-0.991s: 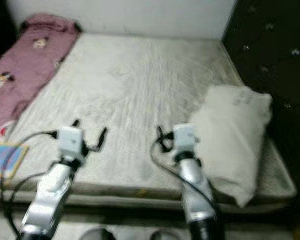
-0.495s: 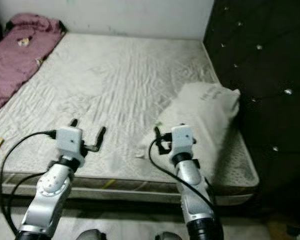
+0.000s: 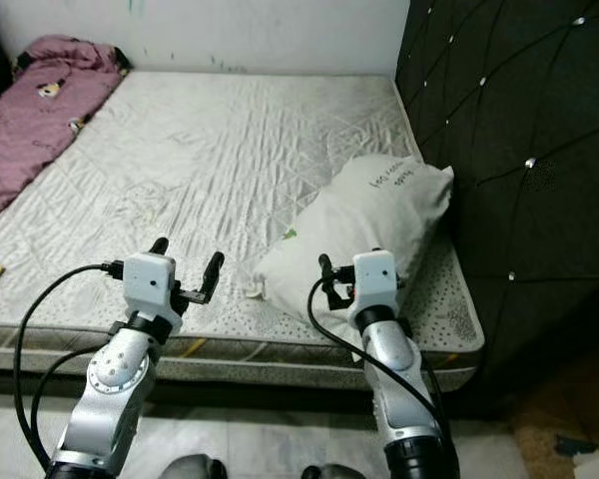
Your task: Clean up the room
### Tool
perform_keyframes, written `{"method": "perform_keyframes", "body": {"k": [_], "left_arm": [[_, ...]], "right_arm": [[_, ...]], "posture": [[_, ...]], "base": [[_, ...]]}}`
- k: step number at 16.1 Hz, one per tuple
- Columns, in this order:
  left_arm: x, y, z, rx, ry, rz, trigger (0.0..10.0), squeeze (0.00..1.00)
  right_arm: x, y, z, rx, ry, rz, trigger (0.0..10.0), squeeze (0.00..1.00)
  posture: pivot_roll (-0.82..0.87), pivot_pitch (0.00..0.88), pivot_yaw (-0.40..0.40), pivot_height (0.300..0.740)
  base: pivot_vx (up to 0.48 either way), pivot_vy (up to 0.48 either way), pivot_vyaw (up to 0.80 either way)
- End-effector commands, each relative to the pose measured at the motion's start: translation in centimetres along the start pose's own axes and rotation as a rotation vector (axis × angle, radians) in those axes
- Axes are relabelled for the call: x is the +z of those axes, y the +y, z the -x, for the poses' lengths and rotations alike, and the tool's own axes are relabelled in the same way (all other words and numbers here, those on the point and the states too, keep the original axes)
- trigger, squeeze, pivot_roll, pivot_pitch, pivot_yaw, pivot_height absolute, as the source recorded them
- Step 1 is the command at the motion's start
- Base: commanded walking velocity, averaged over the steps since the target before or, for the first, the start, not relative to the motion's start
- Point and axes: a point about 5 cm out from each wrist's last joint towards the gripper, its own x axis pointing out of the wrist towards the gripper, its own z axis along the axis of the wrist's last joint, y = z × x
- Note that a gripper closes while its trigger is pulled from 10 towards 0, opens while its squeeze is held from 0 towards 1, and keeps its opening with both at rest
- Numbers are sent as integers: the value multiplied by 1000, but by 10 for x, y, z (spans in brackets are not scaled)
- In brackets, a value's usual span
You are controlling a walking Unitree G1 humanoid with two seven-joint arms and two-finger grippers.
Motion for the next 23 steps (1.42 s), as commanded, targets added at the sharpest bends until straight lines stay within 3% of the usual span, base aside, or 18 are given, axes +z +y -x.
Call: {"method": "perform_keyframes", "body": {"k": [1,10,17,23], "left_arm": [[2,2,-1,4,-12,-4,10000,0],[3,2,0,9,-12,-18,10000,0],[3,1,-1,-3,-12,-19,10000,0],[4,0,-1,-15,-24,3,10000,0]], "right_arm": [[4,1,-3,1,-12,-5,10000,0],[4,1,-3,0,-10,-4,10000,0],[3,1,-3,-2,-10,-5,10000,0],[3,2,-3,-2,-7,-6,10000,0]], "posture": [[36,38,10,740],[37,37,9,740],[35,38,11,740],[35,40,13,740]], "base": [[0,0,0],[0,0,0],[0,-460,0],[0,0,0]]}}
